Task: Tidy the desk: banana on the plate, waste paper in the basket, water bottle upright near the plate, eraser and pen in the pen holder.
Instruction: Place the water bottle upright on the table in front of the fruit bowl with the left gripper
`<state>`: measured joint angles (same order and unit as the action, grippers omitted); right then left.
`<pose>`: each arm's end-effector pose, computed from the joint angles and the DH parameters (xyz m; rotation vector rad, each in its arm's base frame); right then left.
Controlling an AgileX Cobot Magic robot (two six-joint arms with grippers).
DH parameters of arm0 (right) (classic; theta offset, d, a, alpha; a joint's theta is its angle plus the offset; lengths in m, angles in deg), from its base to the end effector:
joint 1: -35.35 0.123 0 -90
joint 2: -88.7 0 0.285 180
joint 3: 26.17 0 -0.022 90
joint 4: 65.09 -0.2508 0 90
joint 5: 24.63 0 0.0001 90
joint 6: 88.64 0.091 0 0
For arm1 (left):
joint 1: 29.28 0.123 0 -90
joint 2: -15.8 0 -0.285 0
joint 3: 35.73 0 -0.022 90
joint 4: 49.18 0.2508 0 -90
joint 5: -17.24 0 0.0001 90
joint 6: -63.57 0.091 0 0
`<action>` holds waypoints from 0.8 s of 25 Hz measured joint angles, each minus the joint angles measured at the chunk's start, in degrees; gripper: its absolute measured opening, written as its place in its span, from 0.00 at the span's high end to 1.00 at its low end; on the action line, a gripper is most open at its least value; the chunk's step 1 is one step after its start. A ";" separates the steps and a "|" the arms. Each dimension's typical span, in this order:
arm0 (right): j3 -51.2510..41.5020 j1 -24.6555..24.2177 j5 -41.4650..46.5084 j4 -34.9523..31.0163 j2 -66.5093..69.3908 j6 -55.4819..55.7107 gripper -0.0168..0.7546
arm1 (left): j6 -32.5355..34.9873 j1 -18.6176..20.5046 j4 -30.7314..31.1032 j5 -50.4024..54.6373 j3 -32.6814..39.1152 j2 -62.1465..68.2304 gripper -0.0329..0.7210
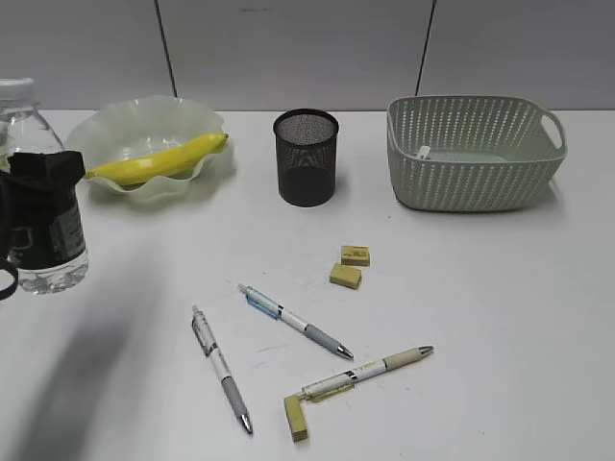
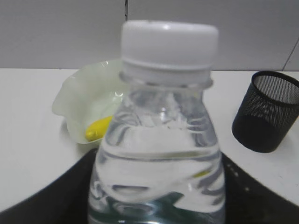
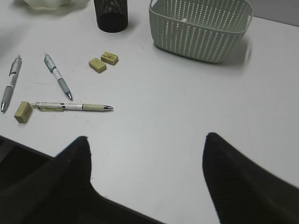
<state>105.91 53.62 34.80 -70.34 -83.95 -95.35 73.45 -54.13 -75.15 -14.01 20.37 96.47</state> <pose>-0.0085 0.0047 0.2826 -0.4378 1.9582 0.2381 0.2136 -0.0762 0.2089 0.0426 1.8853 -0.2337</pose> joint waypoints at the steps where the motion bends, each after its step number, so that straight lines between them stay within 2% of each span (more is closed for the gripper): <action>1: 0.00 0.00 0.00 0.00 0.00 0.00 0.22 | -1.96 0.00 1.67 -2.18 0.00 1.18 0.30; 4: 0.00 0.00 0.00 0.00 0.00 0.00 0.22 | -7.84 0.00 9.06 -9.58 0.00 6.33 0.30; 6: 0.00 0.00 0.00 0.00 0.00 0.00 0.22 | -9.39 0.00 13.04 -16.21 0.00 10.03 0.30; 12: 0.00 0.00 0.00 0.00 0.00 0.00 0.22 | -11.00 0.00 18.35 -33.66 -0.24 22.83 0.30; 16: 0.00 0.00 0.00 0.00 0.00 0.00 0.22 | -13.10 0.00 21.73 -34.25 -1.81 30.60 0.30; 20: 0.00 0.00 0.00 0.00 0.00 0.00 0.22 | -13.23 0.00 21.07 -34.24 -3.57 34.33 0.30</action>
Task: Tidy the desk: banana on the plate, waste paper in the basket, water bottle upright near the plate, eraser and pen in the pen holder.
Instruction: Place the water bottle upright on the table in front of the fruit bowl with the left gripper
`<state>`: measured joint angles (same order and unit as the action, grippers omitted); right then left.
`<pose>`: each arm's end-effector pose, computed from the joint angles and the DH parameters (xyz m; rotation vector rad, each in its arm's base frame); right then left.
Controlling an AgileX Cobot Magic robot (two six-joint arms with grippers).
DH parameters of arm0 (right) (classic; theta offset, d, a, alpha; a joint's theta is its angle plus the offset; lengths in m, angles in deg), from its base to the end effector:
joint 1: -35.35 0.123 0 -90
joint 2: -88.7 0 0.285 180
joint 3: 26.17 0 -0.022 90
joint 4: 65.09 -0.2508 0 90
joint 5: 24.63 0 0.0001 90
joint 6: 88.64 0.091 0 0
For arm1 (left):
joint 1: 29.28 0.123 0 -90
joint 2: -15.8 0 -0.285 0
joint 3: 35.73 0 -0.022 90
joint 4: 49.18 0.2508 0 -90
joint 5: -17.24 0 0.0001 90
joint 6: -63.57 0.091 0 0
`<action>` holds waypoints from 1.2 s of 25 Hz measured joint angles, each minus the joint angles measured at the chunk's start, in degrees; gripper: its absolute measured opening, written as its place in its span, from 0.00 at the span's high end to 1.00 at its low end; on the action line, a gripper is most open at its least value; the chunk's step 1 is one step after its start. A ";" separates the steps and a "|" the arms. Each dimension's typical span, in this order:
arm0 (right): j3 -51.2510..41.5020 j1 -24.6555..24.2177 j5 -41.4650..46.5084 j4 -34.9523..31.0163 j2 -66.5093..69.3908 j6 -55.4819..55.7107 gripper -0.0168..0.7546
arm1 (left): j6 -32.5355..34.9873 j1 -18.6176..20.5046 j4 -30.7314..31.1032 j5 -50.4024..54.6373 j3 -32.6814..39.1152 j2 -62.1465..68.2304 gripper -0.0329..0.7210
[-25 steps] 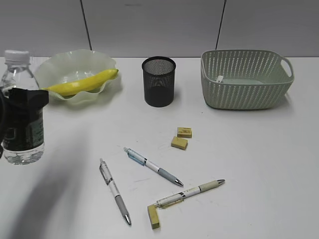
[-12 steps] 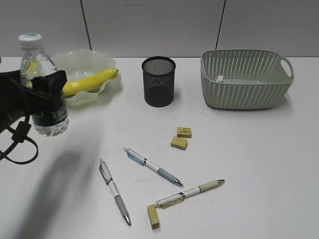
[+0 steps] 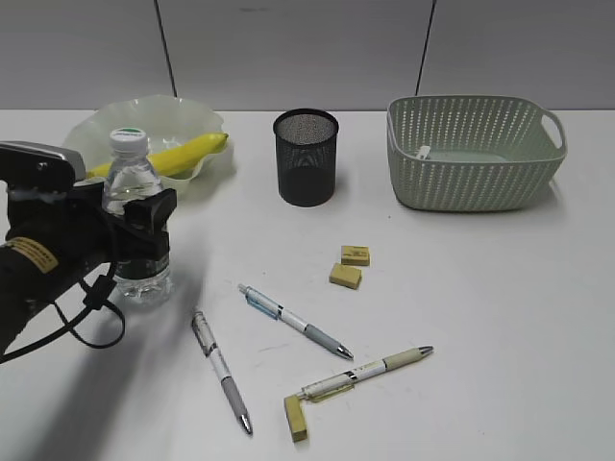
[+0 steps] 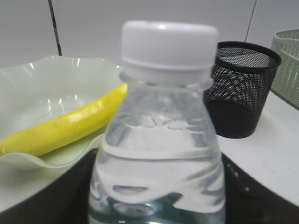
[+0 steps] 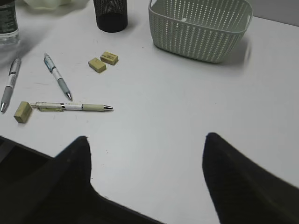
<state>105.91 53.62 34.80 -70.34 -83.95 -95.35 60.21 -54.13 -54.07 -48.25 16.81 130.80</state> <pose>-0.0085 0.0047 0.2826 -0.4378 1.9582 0.2381 0.2613 -0.1133 0.1220 0.2473 1.7753 -0.3104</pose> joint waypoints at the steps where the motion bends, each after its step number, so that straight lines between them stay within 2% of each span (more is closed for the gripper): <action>1: 0.00 0.00 0.00 0.00 0.00 0.00 0.22 | 0.00 0.00 -0.14 0.00 -0.48 0.45 0.30; 16: 0.00 0.00 0.00 0.00 0.00 0.02 0.22 | -0.41 0.00 -1.32 -4.33 -2.64 5.13 0.30; 23: 0.00 0.00 0.00 0.00 0.00 0.07 0.22 | -0.41 0.00 -1.62 -4.16 -2.64 5.31 0.13; 30: 0.00 0.00 0.00 0.00 0.00 0.07 0.22 | -0.41 0.00 -1.99 -3.75 -1.51 0.90 0.11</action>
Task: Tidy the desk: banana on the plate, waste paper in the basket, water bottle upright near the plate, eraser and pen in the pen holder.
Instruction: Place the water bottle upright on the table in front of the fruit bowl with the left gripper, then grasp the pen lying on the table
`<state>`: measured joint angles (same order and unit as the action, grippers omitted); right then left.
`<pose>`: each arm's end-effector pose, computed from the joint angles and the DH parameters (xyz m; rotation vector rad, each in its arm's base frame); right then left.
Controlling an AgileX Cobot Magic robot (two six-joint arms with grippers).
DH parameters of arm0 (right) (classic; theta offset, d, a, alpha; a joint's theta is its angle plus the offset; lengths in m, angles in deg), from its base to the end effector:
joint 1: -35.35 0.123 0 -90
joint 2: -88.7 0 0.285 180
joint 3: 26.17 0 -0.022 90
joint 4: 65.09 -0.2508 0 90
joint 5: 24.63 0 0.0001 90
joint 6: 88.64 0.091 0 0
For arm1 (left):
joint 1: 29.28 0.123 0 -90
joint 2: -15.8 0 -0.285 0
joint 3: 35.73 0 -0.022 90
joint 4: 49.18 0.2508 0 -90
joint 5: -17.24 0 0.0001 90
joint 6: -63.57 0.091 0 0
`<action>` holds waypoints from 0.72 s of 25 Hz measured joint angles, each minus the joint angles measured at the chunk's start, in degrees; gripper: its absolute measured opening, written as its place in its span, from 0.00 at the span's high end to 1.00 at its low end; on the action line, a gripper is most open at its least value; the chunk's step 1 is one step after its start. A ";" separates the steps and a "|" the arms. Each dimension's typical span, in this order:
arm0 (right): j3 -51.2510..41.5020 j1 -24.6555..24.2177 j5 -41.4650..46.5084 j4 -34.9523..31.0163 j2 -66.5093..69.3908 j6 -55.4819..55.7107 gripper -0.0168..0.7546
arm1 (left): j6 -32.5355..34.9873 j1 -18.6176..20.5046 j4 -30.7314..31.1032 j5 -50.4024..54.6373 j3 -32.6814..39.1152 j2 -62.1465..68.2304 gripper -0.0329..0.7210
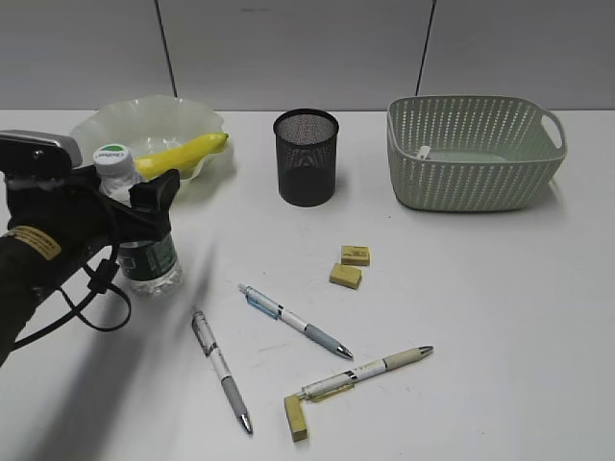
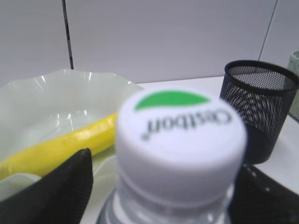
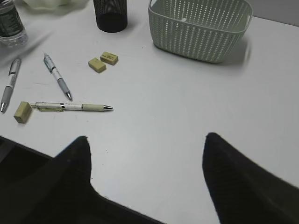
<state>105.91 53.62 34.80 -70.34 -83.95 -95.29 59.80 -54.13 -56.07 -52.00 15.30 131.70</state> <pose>-0.0085 0.0047 0.2826 -0.4368 1.9585 0.2388 0.2694 -0.1135 0.1276 0.1944 1.7051 -0.3074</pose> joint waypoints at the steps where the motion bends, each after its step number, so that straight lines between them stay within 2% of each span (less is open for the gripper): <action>1: 0.00 0.00 0.00 0.00 0.00 0.00 0.22 | 0.00 0.00 -0.04 -0.07 0.57 -1.18 0.11; 11: 0.00 0.00 0.00 0.00 0.00 0.05 0.22 | 0.00 0.00 0.38 0.26 9.55 -20.59 0.12; 14: 0.00 0.00 0.00 0.00 0.00 0.05 0.22 | 0.00 0.00 0.42 7.92 9.62 -29.19 0.13; 18: 0.00 0.00 0.00 0.00 0.00 0.05 0.22 | 0.00 0.00 0.44 28.31 8.52 -42.00 0.15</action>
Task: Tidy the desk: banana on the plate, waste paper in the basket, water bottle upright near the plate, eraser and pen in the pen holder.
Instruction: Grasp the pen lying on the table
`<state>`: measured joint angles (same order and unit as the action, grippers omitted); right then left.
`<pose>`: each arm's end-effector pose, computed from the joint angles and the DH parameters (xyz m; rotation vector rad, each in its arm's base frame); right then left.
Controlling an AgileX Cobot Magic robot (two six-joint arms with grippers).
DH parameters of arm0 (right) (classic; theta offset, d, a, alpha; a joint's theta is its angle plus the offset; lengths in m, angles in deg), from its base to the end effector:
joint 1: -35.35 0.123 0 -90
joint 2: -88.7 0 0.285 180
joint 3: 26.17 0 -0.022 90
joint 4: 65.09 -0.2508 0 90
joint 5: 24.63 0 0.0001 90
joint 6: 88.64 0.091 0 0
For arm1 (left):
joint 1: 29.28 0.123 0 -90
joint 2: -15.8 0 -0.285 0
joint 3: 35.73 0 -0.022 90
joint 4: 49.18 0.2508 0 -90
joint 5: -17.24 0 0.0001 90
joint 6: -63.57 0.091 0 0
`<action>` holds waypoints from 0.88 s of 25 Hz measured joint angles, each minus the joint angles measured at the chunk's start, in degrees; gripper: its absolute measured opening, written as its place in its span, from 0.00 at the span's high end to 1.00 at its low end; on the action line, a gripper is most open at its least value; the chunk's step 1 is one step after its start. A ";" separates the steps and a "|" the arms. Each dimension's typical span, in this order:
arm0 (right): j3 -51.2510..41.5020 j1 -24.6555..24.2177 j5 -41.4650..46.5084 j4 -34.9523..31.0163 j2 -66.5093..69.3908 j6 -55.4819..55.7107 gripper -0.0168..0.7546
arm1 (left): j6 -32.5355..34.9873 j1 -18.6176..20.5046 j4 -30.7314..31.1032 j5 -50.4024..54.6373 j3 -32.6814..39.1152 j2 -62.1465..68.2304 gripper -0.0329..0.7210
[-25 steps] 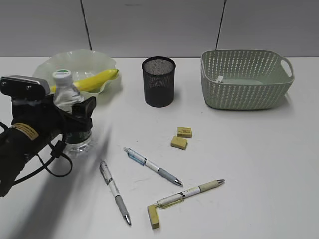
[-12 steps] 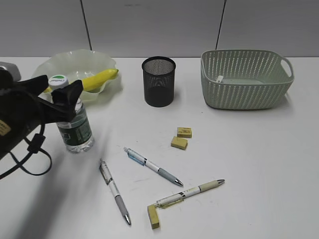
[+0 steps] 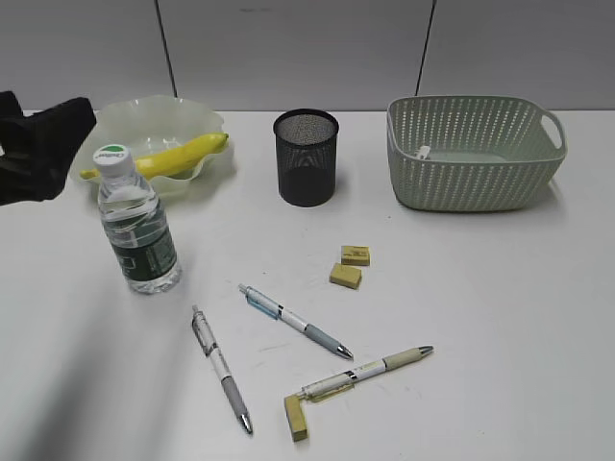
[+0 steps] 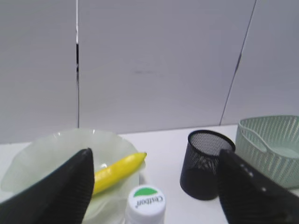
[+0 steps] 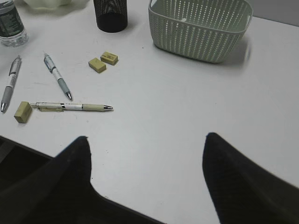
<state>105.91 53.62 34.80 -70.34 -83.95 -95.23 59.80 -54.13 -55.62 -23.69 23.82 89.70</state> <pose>-0.0085 0.0047 0.2826 -0.4358 1.9588 0.2395 0.1923 -0.0817 0.2359 0.1732 1.6227 -0.3908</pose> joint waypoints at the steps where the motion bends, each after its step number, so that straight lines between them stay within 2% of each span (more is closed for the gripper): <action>1: 0.00 0.00 0.00 0.00 0.00 0.00 0.22 | 0.00 0.00 0.00 7.45 -1.31 -3.35 0.16; 4: 0.00 0.00 0.00 0.00 0.00 0.00 0.22 | 0.45 0.00 0.55 30.76 -7.30 -11.35 0.17; 6: 0.00 0.00 0.00 0.00 0.00 0.00 0.22 | 0.75 0.00 3.37 45.93 -11.74 -15.09 0.17; 11: 0.00 0.00 0.00 0.00 0.00 0.00 0.22 | 0.85 0.00 8.65 74.73 -19.25 -23.45 0.17; 16: 0.00 0.00 0.00 0.00 0.00 0.00 0.22 | 0.90 0.00 9.93 92.68 -19.94 -29.49 0.18; 22: 0.00 0.00 0.00 0.00 0.00 0.00 0.22 | 0.90 0.00 10.35 102.57 -19.42 -40.67 0.19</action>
<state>105.91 53.62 34.80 -70.34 -83.95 -95.23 60.70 -54.13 -45.28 78.88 4.40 49.04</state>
